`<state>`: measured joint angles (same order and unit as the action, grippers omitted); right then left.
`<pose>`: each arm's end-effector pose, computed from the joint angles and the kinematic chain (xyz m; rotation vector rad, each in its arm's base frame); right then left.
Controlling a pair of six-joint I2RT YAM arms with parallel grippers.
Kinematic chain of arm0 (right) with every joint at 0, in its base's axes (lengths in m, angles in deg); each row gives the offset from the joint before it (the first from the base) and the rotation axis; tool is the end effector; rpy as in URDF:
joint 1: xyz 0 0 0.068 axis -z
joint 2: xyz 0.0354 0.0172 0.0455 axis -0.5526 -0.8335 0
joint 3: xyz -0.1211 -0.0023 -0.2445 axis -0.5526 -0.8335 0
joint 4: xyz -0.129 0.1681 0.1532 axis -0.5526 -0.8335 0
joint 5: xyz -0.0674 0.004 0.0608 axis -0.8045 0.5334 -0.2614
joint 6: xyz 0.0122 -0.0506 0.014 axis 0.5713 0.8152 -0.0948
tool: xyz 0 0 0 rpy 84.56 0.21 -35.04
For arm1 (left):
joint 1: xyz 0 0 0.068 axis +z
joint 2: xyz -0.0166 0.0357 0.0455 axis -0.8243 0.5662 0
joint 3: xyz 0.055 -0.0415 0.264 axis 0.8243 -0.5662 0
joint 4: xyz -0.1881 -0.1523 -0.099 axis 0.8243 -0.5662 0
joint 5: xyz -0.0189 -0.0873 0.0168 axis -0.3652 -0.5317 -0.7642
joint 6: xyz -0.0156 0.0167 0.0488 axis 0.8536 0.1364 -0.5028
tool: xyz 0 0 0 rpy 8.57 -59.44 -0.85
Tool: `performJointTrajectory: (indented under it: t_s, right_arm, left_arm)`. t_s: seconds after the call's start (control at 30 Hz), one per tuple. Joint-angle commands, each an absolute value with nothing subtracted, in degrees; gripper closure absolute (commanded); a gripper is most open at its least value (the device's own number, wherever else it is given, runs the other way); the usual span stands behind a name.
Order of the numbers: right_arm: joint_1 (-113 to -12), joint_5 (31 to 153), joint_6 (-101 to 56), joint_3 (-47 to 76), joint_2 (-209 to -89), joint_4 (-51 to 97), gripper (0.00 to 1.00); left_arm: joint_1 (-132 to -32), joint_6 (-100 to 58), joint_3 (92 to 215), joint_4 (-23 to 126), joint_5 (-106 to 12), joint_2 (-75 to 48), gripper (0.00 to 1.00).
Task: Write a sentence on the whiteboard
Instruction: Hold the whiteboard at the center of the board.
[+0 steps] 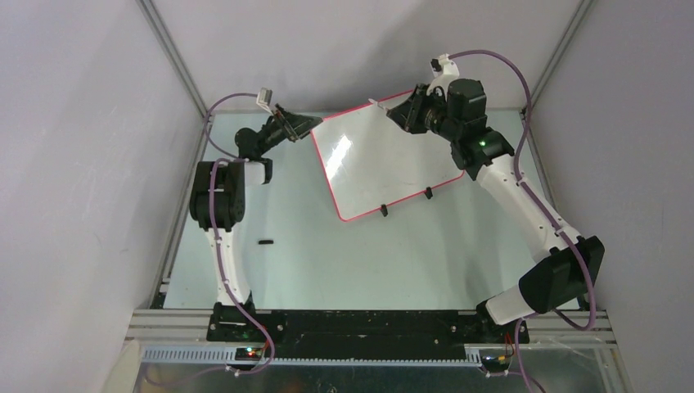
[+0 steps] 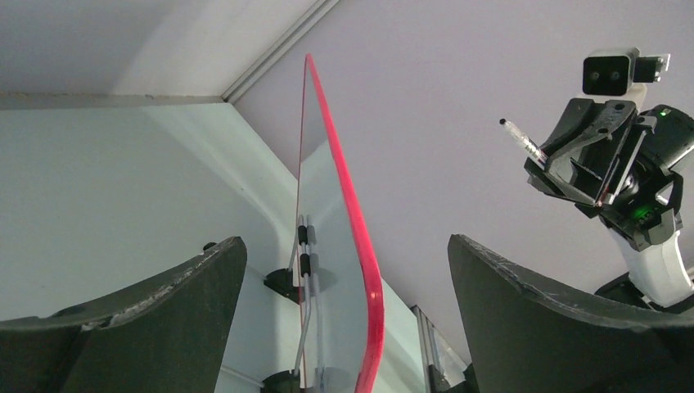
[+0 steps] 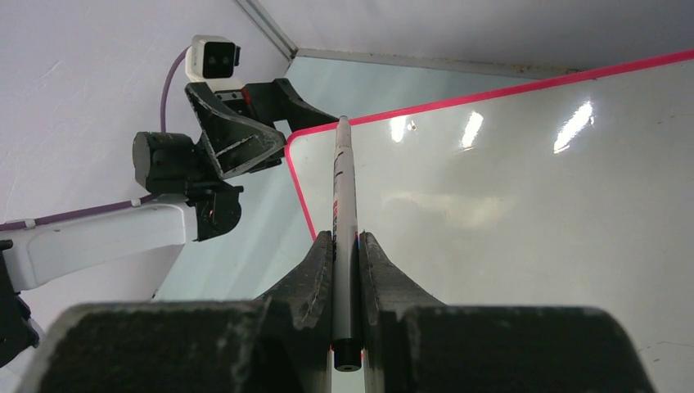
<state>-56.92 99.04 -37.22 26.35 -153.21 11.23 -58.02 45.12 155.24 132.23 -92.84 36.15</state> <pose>0.3160 0.1464 0.4254 -0.2186 1.8034 0.7918 0.4521 -0.0486 0.2230 0.1114 1.4561 -1.6626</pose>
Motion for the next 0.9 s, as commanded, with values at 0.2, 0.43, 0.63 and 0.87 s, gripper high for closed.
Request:
performJointTrajectory:
  t_s: [0.2,0.43,0.63,0.87]
  right_arm:
    - [-56.18,100.88,-36.69,25.80,-150.46,13.22,1.00]
    - [-56.13,101.24,-36.83,25.49,-149.99,13.35,1.00]
    - [-56.13,101.24,-36.88,25.39,-149.75,13.39,1.00]
    - [-56.11,101.74,-36.97,25.58,-150.19,13.31,1.00]
  left_arm:
    - [-58.23,44.36,153.38,131.85,-95.39,33.85,0.00]
    - [-58.34,42.63,154.55,127.50,-95.47,35.00,0.01]
    - [-58.52,42.94,154.31,127.87,-95.98,34.51,0.01]
    - [-60.21,16.76,151.46,96.28,-92.83,24.23,0.11]
